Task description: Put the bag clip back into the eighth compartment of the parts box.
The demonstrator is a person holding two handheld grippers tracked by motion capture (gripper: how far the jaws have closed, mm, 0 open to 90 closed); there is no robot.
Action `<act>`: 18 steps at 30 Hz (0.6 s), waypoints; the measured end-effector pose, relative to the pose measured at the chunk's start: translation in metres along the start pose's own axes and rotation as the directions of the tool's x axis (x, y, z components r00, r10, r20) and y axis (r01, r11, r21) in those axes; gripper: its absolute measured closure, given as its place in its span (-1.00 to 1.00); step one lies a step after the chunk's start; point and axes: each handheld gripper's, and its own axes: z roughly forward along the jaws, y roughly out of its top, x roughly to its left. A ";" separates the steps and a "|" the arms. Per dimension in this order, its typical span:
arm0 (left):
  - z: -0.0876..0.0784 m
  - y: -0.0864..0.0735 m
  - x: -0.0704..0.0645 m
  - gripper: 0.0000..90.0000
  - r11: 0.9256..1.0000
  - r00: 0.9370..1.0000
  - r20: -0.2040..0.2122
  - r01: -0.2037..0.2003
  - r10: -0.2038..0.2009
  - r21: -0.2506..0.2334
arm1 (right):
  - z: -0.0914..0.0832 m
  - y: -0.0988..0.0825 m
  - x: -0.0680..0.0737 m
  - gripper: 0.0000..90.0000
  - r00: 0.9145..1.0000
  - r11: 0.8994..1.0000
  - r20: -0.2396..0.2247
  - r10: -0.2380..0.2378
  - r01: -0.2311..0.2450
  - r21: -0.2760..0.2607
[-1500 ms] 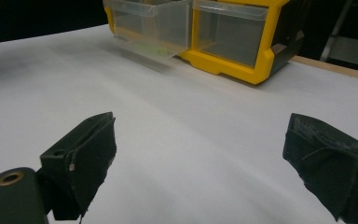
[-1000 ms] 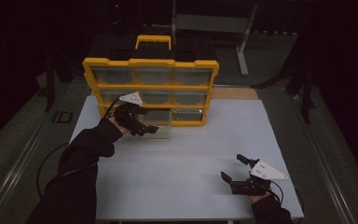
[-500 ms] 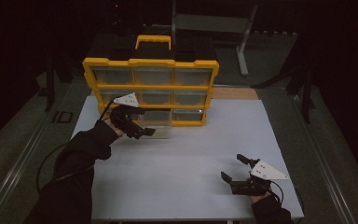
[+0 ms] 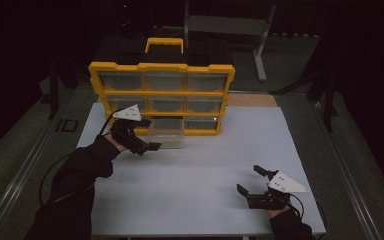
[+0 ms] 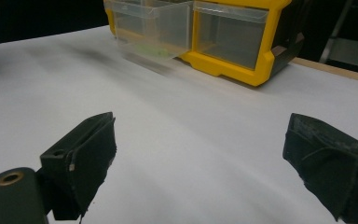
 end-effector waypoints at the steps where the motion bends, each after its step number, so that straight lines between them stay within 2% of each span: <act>1: -0.003 -0.002 -0.001 -1.00 1.000 1.000 -0.004 0.001 -0.001 -0.005 | 0.000 0.000 0.000 -0.79 1.000 1.000 -0.001 -0.002 0.002 0.000; 7: -0.013 -0.011 -0.007 -1.00 1.000 1.000 -0.005 0.006 -0.006 -0.022 | 0.000 0.000 0.000 -0.79 1.000 1.000 -0.002 -0.003 0.003 -0.001; 12: -0.017 -0.020 -0.012 -1.00 1.000 1.000 -0.011 0.002 -0.003 -0.018 | 0.000 0.000 0.001 -0.79 1.000 1.000 -0.003 0.000 0.000 -0.001; 18: -0.021 -0.032 -0.020 -1.00 0.999 1.000 -0.011 -0.001 0.001 -0.041 | 0.001 0.000 0.001 -0.79 1.000 1.000 -0.003 0.001 -0.001 0.000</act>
